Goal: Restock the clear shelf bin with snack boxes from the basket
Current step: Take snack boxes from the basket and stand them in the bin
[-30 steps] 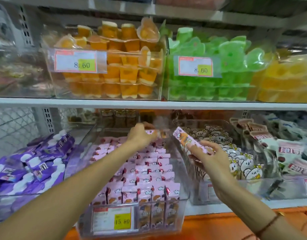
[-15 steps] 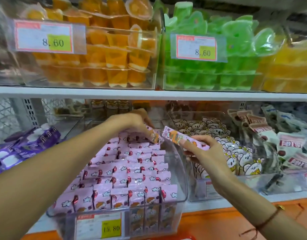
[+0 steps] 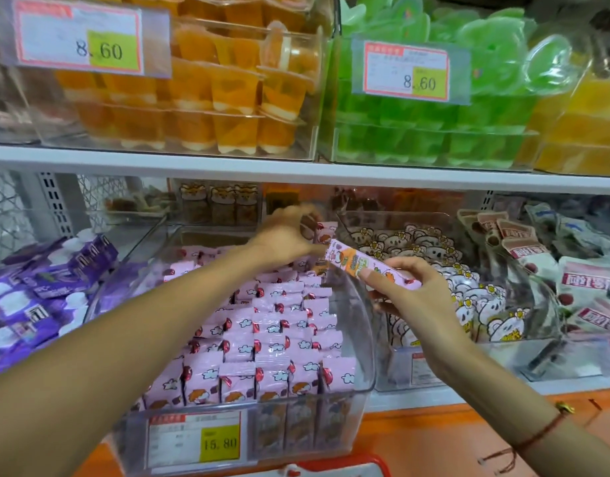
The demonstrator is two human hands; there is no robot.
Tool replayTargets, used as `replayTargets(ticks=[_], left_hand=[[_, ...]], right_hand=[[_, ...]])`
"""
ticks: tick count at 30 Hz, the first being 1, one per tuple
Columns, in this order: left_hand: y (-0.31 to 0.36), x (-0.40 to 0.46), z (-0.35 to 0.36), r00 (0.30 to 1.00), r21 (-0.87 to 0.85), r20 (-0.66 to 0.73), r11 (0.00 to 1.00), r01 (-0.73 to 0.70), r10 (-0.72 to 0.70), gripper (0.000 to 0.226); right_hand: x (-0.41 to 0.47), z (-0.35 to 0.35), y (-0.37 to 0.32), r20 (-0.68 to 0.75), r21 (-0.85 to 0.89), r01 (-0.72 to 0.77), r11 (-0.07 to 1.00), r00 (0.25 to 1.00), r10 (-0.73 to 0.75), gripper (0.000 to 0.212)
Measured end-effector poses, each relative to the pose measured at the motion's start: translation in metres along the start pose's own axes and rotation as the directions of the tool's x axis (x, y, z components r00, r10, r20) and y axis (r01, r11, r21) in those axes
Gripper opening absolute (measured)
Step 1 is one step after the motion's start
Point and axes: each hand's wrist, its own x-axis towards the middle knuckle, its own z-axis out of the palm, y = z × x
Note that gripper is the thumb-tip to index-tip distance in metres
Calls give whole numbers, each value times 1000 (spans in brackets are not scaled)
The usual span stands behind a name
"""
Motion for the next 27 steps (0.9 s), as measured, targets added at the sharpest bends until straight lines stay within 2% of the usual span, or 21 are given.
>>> replayTargets(ticks=[3, 5, 7, 9, 13, 15, 18, 21, 23, 27], left_hand=[[0, 6, -5, 991, 77, 109, 995, 65, -73, 40], [0, 9, -3, 980, 221, 153, 971, 88, -124, 39], [-1, 10, 3, 978, 348, 157, 934, 78, -140, 37], [-4, 11, 8, 963, 423, 229, 906, 34, -143, 36], [-15, 6, 1, 904, 321, 396, 947, 26, -159, 40], [-16, 1, 1, 908, 251, 391, 967, 53, -152, 39], [-11, 1, 5, 943, 182, 301, 979, 89, -142, 34], [-3, 4, 2, 913, 33, 369, 984, 174, -174, 44], [0, 7, -1, 906, 74, 393, 988, 137, -155, 45], [2, 10, 7, 906, 224, 398, 973, 54, -142, 26]], right_hand=[[0, -1, 0, -6, 2, 9, 1000, 1000, -9, 28], [-1, -1, 0, -13, -23, 33, 999, 999, -34, 28], [0, -3, 2, -31, -30, 52, 998, 998, -53, 27], [2, -5, 3, -43, -8, 46, 999, 998, -47, 26], [5, -7, 1, -21, 87, 6, 996, 1000, -5, 25], [5, -5, -2, -20, 111, -5, 994, 1000, 8, 24], [3, -2, -6, -11, 112, -23, 993, 1000, 24, 24], [1, -4, -9, -9, 106, -24, 994, 1000, 25, 27], [2, -7, -9, -21, 86, 0, 996, 1000, 2, 27], [6, -13, -5, -44, 7, 47, 999, 998, -46, 26]])
